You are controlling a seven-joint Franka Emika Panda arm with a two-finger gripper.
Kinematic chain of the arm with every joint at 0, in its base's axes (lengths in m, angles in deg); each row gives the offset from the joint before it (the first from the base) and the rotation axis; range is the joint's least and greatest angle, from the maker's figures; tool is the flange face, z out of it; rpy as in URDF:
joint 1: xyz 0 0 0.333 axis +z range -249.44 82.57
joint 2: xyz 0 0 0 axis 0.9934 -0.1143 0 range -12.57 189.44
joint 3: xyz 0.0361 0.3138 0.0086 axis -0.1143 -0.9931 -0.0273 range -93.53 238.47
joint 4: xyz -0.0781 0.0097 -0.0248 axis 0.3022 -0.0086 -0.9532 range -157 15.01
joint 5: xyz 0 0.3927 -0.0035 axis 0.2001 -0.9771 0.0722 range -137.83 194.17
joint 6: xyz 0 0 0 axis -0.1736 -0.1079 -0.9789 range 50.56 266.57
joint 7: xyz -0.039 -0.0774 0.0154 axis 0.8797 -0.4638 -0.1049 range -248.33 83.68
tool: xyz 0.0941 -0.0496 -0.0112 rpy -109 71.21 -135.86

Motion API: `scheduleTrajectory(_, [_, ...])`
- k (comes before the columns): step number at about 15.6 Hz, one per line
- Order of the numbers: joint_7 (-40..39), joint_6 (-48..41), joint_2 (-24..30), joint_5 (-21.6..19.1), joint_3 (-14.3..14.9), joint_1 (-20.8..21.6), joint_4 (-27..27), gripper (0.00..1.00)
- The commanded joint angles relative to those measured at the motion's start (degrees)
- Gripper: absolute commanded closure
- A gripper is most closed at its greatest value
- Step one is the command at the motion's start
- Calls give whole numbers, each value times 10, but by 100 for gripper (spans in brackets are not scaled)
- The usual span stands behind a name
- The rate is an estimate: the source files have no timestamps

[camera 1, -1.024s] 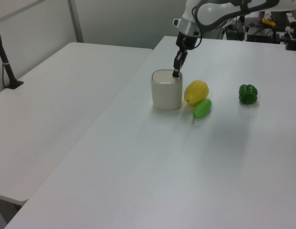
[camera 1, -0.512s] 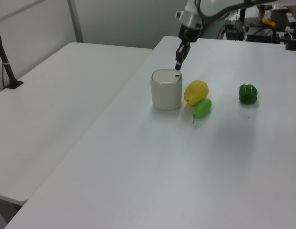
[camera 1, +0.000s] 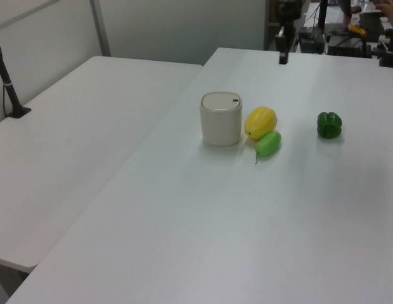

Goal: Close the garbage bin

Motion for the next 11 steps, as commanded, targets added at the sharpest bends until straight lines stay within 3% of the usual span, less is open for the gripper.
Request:
scheduleTrajectory(1, [12, -63, 57, 11, 0, -5, -35, 1])
scheduleTrajectory(11, [12, -66, 127, 26, -3, -9, -101, 0])
